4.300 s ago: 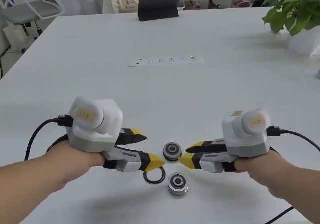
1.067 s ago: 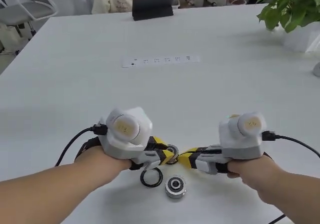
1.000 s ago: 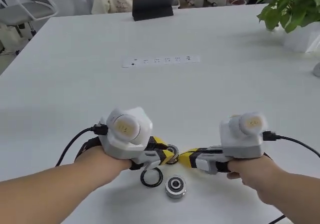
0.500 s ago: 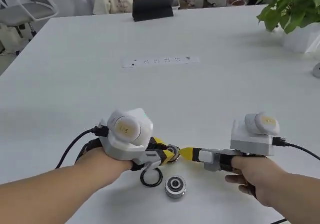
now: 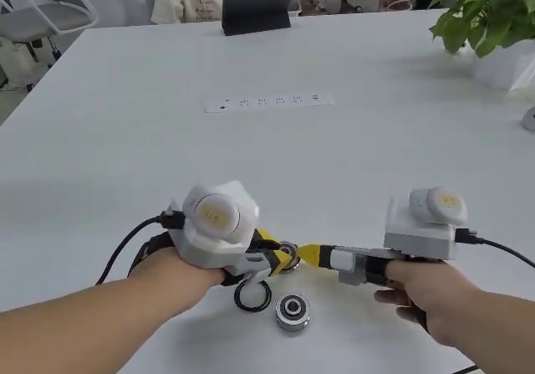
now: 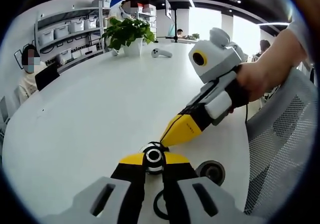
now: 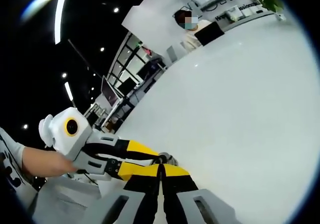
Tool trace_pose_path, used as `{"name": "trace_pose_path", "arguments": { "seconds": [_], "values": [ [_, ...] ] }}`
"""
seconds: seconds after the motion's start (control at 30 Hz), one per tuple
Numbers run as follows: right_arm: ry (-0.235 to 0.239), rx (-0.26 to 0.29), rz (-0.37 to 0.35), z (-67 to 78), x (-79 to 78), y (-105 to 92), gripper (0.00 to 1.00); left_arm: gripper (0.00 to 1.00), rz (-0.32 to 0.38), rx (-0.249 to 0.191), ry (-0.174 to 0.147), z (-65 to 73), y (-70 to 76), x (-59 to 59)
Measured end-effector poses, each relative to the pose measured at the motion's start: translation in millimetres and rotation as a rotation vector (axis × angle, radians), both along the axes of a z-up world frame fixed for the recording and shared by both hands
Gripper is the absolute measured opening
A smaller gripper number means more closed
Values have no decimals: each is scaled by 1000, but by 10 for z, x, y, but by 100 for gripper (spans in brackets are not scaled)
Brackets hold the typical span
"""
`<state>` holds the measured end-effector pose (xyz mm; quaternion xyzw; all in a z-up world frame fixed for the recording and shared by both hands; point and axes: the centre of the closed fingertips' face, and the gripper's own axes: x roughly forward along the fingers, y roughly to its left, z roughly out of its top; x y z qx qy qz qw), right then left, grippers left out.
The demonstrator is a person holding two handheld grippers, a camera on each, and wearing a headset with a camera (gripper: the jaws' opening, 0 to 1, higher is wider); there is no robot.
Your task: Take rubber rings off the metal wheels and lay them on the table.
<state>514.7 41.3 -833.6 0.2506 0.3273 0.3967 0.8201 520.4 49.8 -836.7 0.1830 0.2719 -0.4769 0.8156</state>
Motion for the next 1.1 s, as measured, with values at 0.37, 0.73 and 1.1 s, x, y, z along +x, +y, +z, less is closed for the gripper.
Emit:
{"name": "trace_pose_path", "arguments": {
  "seconds": [0.37, 0.73, 1.1],
  "values": [
    [-25, 21, 46, 59, -38, 71, 0, 7, 1, -1, -1, 0, 3, 2],
    [15, 127, 62, 164, -133, 98, 0, 7, -2, 1, -6, 3, -3, -4],
    [-34, 81, 59, 150, -90, 65, 0, 7, 5, -4, -4, 3, -6, -5]
  ]
}}
